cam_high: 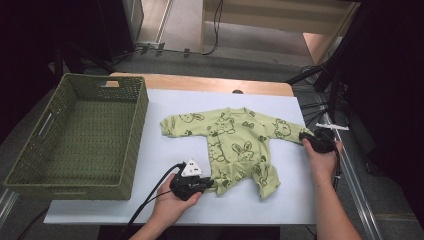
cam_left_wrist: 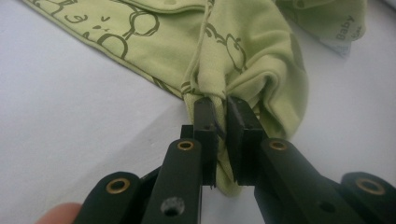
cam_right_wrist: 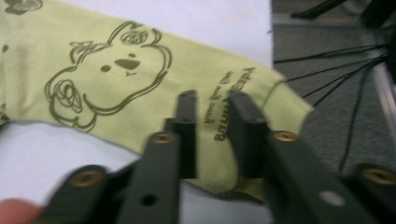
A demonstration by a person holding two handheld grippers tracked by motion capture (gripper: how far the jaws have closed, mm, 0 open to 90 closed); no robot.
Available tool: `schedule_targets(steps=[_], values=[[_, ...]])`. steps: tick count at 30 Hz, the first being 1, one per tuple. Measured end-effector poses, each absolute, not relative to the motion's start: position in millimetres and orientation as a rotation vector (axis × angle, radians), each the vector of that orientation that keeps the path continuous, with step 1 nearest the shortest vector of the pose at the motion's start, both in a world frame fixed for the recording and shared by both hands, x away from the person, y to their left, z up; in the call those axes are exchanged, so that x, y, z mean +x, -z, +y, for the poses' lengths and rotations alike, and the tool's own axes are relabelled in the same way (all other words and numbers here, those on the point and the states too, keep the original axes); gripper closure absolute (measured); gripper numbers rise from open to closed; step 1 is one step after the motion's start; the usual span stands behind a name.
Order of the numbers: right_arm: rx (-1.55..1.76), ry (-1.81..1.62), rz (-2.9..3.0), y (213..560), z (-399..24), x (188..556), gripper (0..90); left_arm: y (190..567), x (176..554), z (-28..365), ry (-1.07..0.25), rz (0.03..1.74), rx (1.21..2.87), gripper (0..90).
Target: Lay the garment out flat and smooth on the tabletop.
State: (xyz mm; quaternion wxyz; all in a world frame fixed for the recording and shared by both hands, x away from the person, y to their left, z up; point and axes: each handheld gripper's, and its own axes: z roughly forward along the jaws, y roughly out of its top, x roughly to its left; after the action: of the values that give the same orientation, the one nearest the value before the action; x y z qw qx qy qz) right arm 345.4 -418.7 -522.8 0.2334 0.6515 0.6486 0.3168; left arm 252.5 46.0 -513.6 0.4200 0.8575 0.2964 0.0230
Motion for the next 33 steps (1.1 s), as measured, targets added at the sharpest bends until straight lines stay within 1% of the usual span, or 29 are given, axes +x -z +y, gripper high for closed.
schedule_targets(steps=[4,5,9,11,14,16,26,30,32,33], values=[[1.733,-0.916,1.764,515.1,-411.6,337.8,42.4,513.4,252.7,46.1,-0.055,0.744,2.152,82.5],[1.735,-0.953,1.766,513.7,-409.6,335.9,38.5,513.4,252.8,46.0,-0.055,0.745,2.151,82.5],[1.731,-1.076,1.783,510.4,-400.6,324.0,27.7,513.6,252.5,45.9,-0.059,0.742,2.149,82.5],[1.721,-1.109,1.781,506.6,-394.5,316.3,19.7,513.7,252.4,45.9,-0.059,0.742,2.147,82.5],[1.678,-1.158,1.777,497.5,-385.4,302.9,10.8,513.6,252.6,46.1,-0.059,0.74,2.15,82.5],[1.648,-1.199,1.794,491.5,-379.9,294.1,0.0,513.7,252.5,46.1,-0.056,0.742,2.149,82.5],[1.489,-1.282,1.896,468.9,-340.1,243.6,0.0,513.4,253.7,46.6,-0.042,0.748,2.147,82.7],[1.432,-1.315,1.924,463.9,-322.9,220.7,0.0,512.9,252.7,46.1,-0.055,0.744,2.15,82.8],[1.409,-1.312,1.936,464.5,-314.0,208.9,4.6,512.8,252.5,46.1,-0.055,0.743,2.146,82.9],[1.397,-1.319,1.936,466.1,-310.1,203.3,5.1,512.8,252.4,46.2,-0.056,0.74,2.146,83.0]])
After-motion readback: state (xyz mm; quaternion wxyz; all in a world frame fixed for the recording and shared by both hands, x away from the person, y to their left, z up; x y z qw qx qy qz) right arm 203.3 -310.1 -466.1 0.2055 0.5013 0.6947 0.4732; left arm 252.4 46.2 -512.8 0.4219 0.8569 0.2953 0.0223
